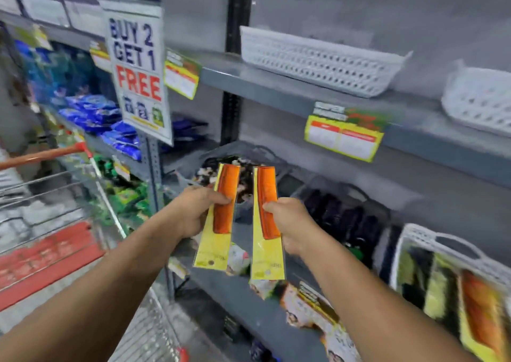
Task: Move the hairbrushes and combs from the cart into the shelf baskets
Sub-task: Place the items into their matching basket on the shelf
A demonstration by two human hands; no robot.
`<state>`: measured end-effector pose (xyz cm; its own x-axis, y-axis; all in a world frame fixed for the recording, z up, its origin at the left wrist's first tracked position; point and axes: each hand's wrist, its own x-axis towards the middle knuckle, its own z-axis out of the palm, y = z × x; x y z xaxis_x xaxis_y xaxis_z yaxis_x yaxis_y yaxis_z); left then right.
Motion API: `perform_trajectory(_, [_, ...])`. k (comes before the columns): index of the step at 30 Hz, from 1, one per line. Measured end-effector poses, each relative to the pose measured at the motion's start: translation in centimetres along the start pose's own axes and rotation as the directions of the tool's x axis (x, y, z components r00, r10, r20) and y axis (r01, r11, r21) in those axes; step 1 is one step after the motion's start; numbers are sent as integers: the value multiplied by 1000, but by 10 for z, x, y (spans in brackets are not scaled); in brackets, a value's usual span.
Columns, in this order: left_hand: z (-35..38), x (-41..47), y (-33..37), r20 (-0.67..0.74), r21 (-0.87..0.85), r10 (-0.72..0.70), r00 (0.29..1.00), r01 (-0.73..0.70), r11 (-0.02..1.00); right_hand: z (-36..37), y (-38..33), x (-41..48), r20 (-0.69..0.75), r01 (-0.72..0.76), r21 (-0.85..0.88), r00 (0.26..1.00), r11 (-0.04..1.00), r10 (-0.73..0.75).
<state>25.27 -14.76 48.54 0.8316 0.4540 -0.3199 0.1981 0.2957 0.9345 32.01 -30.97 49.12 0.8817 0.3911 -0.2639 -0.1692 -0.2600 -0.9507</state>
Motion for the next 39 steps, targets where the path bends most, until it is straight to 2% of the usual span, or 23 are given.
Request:
perform_trajectory(2, [36,6,0,85,26,-35,996,33,999,-35,3,-5,-88,-5,10,996,1000,5])
perform_trajectory(4, [55,12,-1,97,42,-51,994,47,998,-55,5,-9,-117,-40,23,992,999,43])
perform_trajectory(9, [123,24,-14,259,87,-105,960,85,993,-115,18,-22,-253,-64,53,965,997,76])
perform_trajectory(15, [202,35,-36,378,168,-177,909,120,978,-175,36,-38,-446,-108,75,886,991,130])
perform_trajectory(19, [256,31,-51,452,225,-227,863,135,965,-217,52,-51,-516,-133,101,840,986,166])
perform_trajectory(26, [332,19,-81,508,289,-317,801,189,939,-280,77,-65,-601,-145,152,772,978,208])
perform_trajectory(30, [361,18,-97,489,332,-334,805,182,925,-308,91,-66,-646,-185,190,716,964,265])
perform_trajectory(39, [401,17,-122,443,463,-332,833,104,880,-346,126,-49,-616,-278,140,727,950,304])
